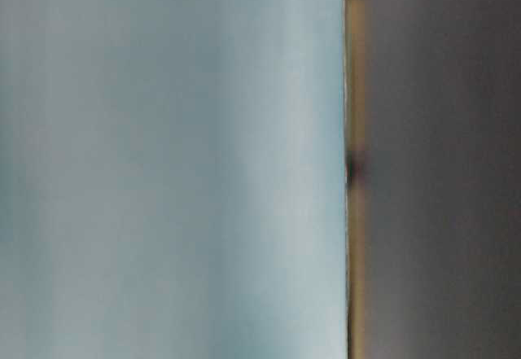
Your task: Push an orange cloth with the left arm to wipe the desk.
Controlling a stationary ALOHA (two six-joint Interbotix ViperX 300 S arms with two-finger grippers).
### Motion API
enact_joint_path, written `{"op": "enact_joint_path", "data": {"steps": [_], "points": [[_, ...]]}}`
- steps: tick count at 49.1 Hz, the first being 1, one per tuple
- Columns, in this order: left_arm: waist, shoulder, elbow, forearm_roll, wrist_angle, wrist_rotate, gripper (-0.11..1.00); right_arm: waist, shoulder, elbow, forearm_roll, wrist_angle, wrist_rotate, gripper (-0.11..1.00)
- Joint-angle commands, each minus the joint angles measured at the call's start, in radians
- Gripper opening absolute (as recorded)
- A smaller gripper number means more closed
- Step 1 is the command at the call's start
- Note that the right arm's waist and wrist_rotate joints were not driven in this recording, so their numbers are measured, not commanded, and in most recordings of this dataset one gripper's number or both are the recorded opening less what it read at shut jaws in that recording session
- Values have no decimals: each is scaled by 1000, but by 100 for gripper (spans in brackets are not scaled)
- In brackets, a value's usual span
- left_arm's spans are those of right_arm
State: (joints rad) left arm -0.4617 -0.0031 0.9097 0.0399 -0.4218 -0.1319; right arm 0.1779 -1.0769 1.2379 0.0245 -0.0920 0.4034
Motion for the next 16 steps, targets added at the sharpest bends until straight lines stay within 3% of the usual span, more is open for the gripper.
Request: {"op": "enact_joint_path", "data": {"steps": [1, 16], "points": [[3, -81, -3, 3, 25, 18, 88, 0, 6, -5, 2, -6, 0, 1], [3, -304, 74, 5, 158, 57, 88, -2, 5, -3, 2, -6, 0, 1]]}}
